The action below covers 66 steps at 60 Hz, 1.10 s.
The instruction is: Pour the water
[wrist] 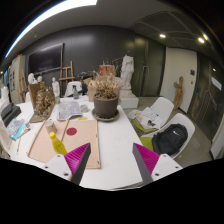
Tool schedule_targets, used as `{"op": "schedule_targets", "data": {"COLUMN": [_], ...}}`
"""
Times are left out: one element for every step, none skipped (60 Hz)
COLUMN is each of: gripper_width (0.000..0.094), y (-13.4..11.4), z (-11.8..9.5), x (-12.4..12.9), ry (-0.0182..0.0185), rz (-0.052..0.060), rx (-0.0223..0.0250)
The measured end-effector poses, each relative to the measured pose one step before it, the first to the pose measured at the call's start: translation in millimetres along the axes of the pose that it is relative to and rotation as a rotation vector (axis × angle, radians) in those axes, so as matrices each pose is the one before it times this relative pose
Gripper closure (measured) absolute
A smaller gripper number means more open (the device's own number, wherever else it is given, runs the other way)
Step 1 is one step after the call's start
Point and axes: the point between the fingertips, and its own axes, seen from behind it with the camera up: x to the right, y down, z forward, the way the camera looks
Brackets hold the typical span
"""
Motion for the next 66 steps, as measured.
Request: {"op": "schedule_targets", "data": {"gripper_width": [0.0077,0.0076,0.0075,0.0075,0.0076,0.0076,0.0077,0.0076,0.0077,0.0077,0.0075,0.0077,0.0077,0.0078,0.0077,0.0077,0.0075,0.0076,0.0075,0.0075,0.0075,0.0075,0.0075,0.0074,0.0075,0.0076,0.0074,0.0074,0.0074,0.0072,0.0072,0.0070,0.0071,0.0073,0.0072,0.0073,0.0078,0.0079,0.0078,0.0078,0.0076,0.0076,0.0077,0.0073,0.0075,0.0075,0.0076,0.0076,0.0077,0.0078,0.0079,0.0080,0.0088,0.0099,0.0115,0.0135,0.0157,0.0179,0.0204,0.0229,0.0262,0.0301,0.0349,0.0389,0.0434,0.0444], "y": [2.03,2.63,2.98,3.36,4.68,4.41,4.94,5.18,2.20,7.81,5.86,5.59,5.83,5.86,5.20,4.86,4.71,5.00,4.98,4.99,4.49,3.96,3.33,2.94,2.60,2.87,2.52,2.20,1.54,1.15,1.05,1.07,0.30,-0.06,-0.84,-1.33,-2.39,-0.94,-1.32,-1.27,-0.28,0.47,1.00,0.95,0.62,0.12,-0.38,0.26,0.68,0.44,0.37,0.11,-0.03,0.13,0.02,-0.75,-1.23,-0.66,-0.36,0.35,0.89,1.41,1.26,0.81,-0.59,-0.28], "z": [0.02,0.39,0.91,1.48,2.98,2.43,2.43,2.81,-2.65,5.22,3.09,2.94,2.72,2.68,2.78,2.48,2.54,3.10,3.10,3.25,3.45,3.74,3.44,4.05,4.35,4.37,4.65,5.17,5.54,5.83,6.13,6.38,6.41,6.67,6.97,7.06,6.46,7.17,7.47,7.66,7.90,7.78,7.36,6.96,6.83,6.81,6.64,6.16,6.21,5.98,6.08,5.47,5.17,4.90,4.56,4.01,3.72,2.42,3.22,3.19,3.08,3.07,2.78,2.07,1.81,1.55], "x": [-2.57,-2.62,-2.54,-2.17,-2.21,-2.83,-2.98,-3.72,-7.42,-2.16,-4.99,-5.17,-5.25,-5.85,-6.32,-6.73,-7.18,-6.87,-7.25,-7.11,-7.09,-7.22,-6.92,-7.10,-6.24,-6.57,-6.60,-6.68,-6.52,-5.41,-4.78,-4.47,-4.60,-4.73,-5.16,-5.17,-4.31,-4.11,-3.46,-2.55,-1.92,-1.25,-1.04,-1.15,-1.05,-1.04,-1.22,-1.05,-1.71,-1.60,-0.86,-0.41,-0.73,-0.83,-1.15,-1.23,-1.62,-1.73,-1.00,-0.78,-0.09,0.83,0.94,1.75,2.87,1.45], "ry": [-0.00793,-0.00828,-0.00805,-0.00824,-0.00860,-0.00838,-0.00886,-0.00960,-0.00893,-0.01135,-0.01005,-0.01030,-0.01081,-0.01123,-0.01279,-0.01310,-0.01303,-0.01238,-0.01182,-0.01141,-0.01100,-0.01073,-0.01012,-0.00866,-0.00758,-0.00678,-0.00706,-0.00789,-0.00778,-0.00509,-0.00233,-0.00087,-0.00148,-0.00252,-0.00423,-0.00539,-0.00417,-0.00321,-0.00094,0.00143,0.00417,0.00634,0.00857,0.00782,0.00732,0.00756,0.00753,0.00578,0.00331,0.00324,0.00551,0.00649,0.00659,0.00646,0.00547,0.00398,0.00255,0.00146,0.00325,0.00510,0.00730,0.01003,0.01066,0.01383,0.01955,0.01340], "rz": [0.0012,0.0006,0.0007,0.0004,0.0001,0.0004,-0.0008,-0.0017,-0.0021,-0.0020,-0.0017,-0.0014,-0.0013,-0.0013,-0.0018,-0.0026,-0.0030,-0.0035,-0.0040,-0.0046,-0.0053,-0.0051,-0.0051,-0.0042,-0.0036,-0.0035,-0.0037,-0.0036,-0.0030,-0.0020,-0.0012,-0.0007,-0.0002,0.0007,0.0004,0.0004,0.0002,-0.0005,-0.0005,-0.0006,-0.0010,-0.0008,-0.0005,-0.0001,0.0001,0.0012,0.0018,0.0018,0.0019,0.0022,0.0036,0.0030,0.0023,0.0021,0.0018,0.0015,0.0007,-0.0006,-0.0024,-0.0029,-0.0030,-0.0021,-0.0017,-0.0007,-0.0018,-0.0036], "rx": [-0.00501,-0.00491,-0.00463,-0.00433,-0.00360,-0.00403,-0.00412,-0.00437,-0.00694,-0.00291,-0.00441,-0.00394,-0.00452,-0.00471,-0.00389,-0.00258,-0.00208,-0.00234,-0.00337,-0.00328,-0.00159,0.00024,0.00206,0.00356,0.00387,0.00307,0.00279,0.00438,0.00591,0.00662,0.00577,0.00558,0.00615,0.00870,0.01118,0.01336,0.01085,0.01200,0.01332,0.01336,0.01095,0.00603,0.00292,0.00268,0.00462,0.00706,0.00749,0.00567,0.00428,0.00342,0.00449,0.00529,0.00509,0.00399,0.00380,0.00616,0.00879,0.00888,0.00839,0.00542,0.00253,0.00091,-0.00002,0.00017,0.00663,0.00597]}}
